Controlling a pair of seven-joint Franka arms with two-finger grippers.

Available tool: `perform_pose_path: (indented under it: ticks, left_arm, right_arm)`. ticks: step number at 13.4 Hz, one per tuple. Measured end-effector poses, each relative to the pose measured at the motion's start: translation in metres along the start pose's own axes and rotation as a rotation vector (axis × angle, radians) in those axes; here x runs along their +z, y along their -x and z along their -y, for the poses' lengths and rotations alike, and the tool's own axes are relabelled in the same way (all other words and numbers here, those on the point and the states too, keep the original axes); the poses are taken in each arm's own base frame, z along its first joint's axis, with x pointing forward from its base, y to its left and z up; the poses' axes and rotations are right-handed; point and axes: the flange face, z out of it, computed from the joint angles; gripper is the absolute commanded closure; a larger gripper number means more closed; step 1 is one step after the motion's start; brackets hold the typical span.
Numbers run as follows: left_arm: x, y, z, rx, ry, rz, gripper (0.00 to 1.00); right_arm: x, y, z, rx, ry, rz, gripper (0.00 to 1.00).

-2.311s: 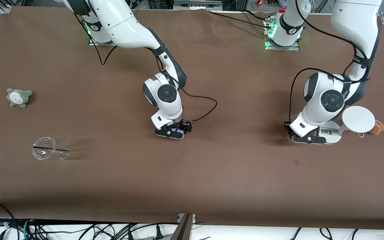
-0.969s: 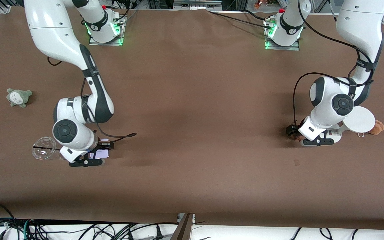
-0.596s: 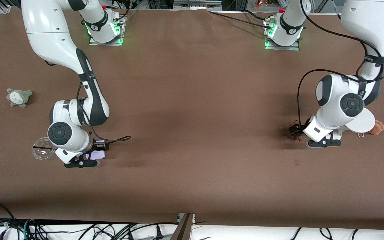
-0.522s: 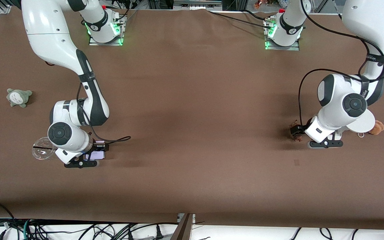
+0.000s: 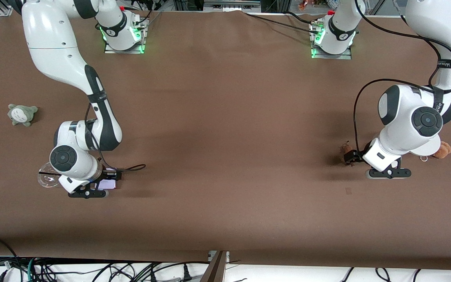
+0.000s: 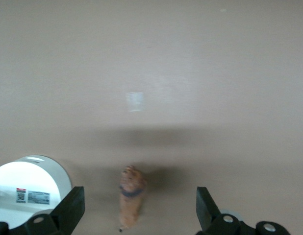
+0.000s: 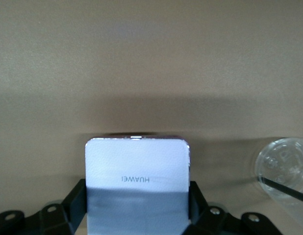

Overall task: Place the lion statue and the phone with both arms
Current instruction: 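Lower the lion beside the white lamp, open the left gripper, withdraw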

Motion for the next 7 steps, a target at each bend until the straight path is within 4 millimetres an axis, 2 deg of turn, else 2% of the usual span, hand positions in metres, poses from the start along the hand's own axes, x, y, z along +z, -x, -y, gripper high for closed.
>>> perform_pose_path:
  ticks: [2, 5, 6, 7]
  left_arm:
    - [-0.020, -0.005, -0.013, 0.007, 0.007, -0.007, 0.00]
    - [-0.033, -0.009, -0.004, -0.008, 0.003, -0.004, 0.00]
    - [-0.048, -0.008, 0.001, -0.015, -0.002, -0.001, 0.00]
    - [-0.073, -0.003, 0.008, -0.026, -0.010, 0.013, 0.00]
  right_arm:
    - [0.003, -0.001, -0.007, 0.004, 0.001, -0.009, 0.75]
    - [0.008, -0.003, -0.021, -0.008, 0.002, -0.022, 0.75]
    - [0.009, -0.003, -0.023, -0.010, 0.002, -0.026, 0.75]
    - [0.011, -0.003, -0.023, -0.015, 0.002, -0.027, 0.75]
